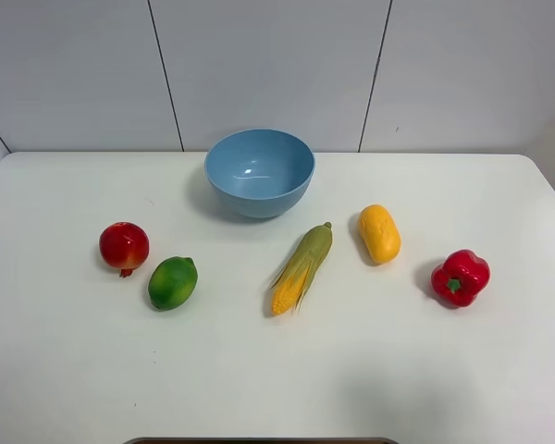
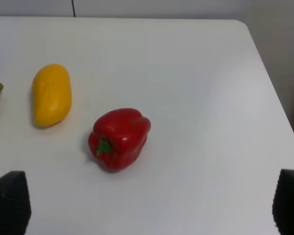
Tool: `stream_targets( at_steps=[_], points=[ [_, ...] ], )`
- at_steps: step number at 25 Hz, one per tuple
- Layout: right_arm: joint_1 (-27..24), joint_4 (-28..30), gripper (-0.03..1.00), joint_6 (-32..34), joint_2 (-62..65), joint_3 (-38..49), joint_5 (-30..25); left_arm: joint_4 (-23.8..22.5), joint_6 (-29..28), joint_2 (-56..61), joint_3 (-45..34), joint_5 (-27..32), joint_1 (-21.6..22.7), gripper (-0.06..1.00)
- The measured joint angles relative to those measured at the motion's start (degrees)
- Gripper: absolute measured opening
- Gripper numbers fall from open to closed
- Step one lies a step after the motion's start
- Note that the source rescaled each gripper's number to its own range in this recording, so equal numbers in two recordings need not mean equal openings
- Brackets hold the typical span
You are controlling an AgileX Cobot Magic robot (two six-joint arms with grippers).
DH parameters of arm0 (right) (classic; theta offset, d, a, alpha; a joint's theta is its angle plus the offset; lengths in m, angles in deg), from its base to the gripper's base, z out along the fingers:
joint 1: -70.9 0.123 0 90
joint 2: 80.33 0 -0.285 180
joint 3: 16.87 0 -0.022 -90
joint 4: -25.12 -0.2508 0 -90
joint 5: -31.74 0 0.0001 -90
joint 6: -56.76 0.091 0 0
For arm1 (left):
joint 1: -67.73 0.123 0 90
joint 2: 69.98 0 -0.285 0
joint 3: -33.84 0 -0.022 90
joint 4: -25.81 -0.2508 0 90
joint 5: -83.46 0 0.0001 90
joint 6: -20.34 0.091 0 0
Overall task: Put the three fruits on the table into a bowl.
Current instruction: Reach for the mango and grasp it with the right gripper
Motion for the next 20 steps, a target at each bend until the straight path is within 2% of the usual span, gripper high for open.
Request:
stream_targets(
  at_steps=[11,20],
  points=[
    [0.0,-1.5,1.00,1.7,-0.2,-1.3,0.0,0.0,0.1,0.0,0.0,0.0,0.0,1.00],
    [0.0,-1.6,1.00,2.3,-15.1,-14.0,1.1,0.0,0.0,0.0,0.0,0.0,0.0,1.00]
  ],
)
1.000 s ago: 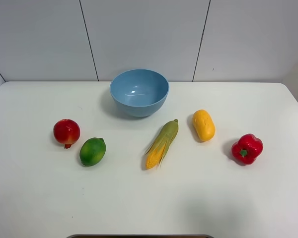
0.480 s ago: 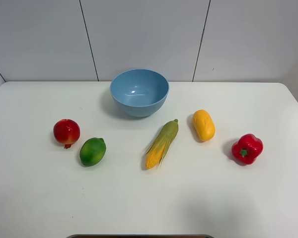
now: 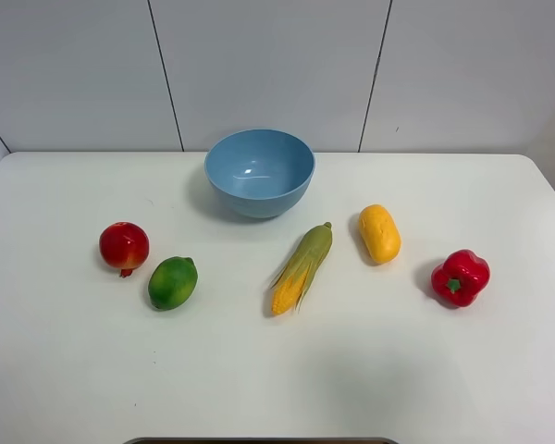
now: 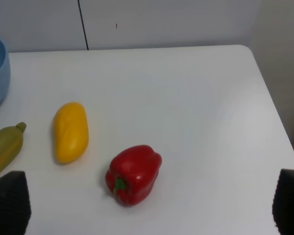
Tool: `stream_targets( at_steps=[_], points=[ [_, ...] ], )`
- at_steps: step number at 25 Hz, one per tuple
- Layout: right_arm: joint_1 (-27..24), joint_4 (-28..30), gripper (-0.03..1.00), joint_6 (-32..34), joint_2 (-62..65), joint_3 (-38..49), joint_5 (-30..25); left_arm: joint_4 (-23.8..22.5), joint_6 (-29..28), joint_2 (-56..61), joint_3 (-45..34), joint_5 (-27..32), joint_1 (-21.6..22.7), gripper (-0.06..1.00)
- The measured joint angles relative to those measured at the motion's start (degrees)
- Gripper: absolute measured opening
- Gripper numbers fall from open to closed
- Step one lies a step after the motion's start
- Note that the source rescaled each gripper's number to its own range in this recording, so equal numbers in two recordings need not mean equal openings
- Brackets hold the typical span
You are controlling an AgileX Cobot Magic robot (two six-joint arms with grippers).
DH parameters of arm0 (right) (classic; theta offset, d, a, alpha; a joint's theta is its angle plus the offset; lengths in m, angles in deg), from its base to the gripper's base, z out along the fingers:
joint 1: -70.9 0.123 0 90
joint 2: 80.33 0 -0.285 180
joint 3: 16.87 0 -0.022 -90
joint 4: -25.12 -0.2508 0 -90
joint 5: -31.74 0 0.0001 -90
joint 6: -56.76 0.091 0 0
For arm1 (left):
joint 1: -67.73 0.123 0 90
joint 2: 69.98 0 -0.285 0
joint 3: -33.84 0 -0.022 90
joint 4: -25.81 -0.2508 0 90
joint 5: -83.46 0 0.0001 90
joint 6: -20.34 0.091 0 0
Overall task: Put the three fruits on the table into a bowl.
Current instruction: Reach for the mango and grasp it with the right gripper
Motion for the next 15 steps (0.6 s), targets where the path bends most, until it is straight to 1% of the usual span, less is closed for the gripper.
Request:
stream_targets(
  at_steps=[8,15],
  points=[
    [0.0,-1.0,1.00,0.4,-20.7,-14.8,0.6,0.0,0.0,0.0,0.0,0.0,0.0,1.00],
    [0.0,-1.0,1.00,1.3,-38.4,-24.4,1.1,0.0,0.0,0.0,0.0,0.0,0.0,1.00]
  ],
)
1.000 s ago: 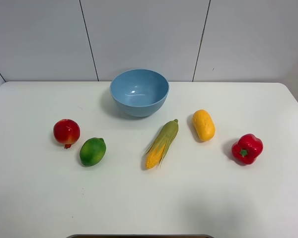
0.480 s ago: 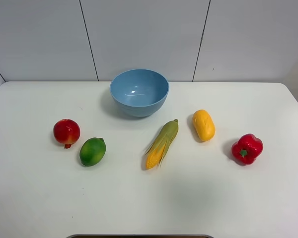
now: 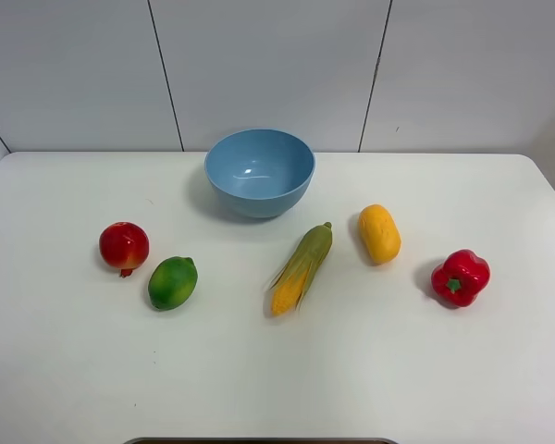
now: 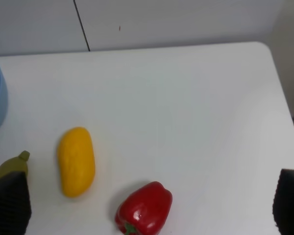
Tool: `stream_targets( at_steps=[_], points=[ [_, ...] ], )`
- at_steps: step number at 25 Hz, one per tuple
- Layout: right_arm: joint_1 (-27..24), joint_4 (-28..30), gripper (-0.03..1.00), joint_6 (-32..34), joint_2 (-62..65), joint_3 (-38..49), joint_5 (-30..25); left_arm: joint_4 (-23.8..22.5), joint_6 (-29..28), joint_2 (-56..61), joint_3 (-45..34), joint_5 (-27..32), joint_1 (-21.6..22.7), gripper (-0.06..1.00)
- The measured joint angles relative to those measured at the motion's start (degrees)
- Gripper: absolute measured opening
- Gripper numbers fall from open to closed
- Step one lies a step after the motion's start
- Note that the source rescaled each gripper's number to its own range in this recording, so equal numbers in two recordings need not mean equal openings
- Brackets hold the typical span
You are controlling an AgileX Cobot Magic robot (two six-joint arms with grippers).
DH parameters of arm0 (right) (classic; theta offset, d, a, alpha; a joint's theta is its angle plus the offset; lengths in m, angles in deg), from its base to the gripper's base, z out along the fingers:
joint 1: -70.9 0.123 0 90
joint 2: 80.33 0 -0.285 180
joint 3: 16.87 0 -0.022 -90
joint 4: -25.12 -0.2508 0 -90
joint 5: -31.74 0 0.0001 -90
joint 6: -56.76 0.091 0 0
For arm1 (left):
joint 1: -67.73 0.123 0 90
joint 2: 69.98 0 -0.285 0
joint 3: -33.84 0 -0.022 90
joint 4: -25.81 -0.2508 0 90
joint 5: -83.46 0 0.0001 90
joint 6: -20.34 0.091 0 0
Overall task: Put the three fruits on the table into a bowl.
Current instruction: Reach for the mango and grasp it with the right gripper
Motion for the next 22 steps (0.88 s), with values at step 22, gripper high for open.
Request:
stream_targets(
  at_steps=[22],
  points=[
    [10.9,1.4,1.00,9.9,-39.5,-13.6,1.5,0.0,0.0,0.0,0.0,0.0,0.0,1.00]
  ],
)
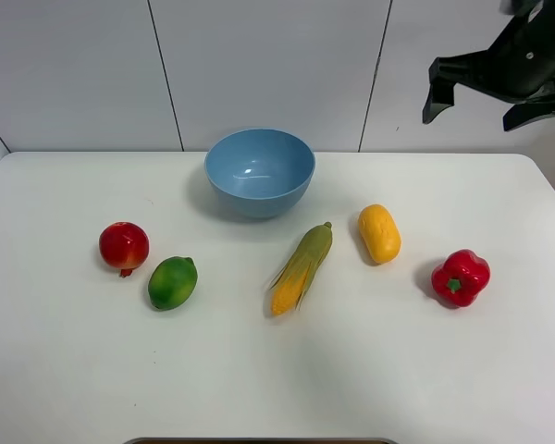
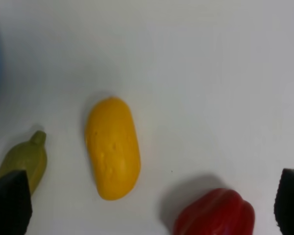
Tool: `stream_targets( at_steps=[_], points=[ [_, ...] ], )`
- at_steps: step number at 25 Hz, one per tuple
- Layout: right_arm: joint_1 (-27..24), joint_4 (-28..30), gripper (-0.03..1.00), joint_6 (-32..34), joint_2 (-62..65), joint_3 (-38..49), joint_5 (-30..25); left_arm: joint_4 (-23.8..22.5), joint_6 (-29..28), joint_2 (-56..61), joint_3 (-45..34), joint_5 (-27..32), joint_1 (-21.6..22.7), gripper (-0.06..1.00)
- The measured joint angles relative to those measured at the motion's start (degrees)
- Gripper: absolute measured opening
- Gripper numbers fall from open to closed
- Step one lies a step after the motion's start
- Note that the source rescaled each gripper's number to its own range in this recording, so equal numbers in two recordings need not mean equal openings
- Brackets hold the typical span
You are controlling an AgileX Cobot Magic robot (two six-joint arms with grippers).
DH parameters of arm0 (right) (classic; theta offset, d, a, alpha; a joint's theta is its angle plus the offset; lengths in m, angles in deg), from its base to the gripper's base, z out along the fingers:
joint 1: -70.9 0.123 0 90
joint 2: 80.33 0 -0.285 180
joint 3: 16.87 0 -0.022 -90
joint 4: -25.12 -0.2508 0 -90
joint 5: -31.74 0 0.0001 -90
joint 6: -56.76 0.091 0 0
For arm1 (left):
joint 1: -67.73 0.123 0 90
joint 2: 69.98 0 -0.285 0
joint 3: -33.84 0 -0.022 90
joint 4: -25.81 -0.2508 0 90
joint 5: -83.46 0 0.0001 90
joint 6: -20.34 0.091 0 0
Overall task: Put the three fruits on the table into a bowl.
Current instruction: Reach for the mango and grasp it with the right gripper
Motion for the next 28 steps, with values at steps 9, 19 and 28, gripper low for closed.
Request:
stream_targets(
  at_steps=[9,19,28],
  points=[
    [4.0,0.0,1.00,1.6,-10.6,0.3,1.4,0.0,0.0,0.0,0.0,0.0,0.0,1.00],
    [4.1,0.0,1.00,3.0,-13.7,9.5,13.5,0.0,0.0,0.0,0.0,0.0,0.0,1.00],
    [4.1,0.1,1.00,3.0,-19.2,9.9,15.5,0.0,0.0,0.0,0.0,0.0,0.0,1.00]
  ],
)
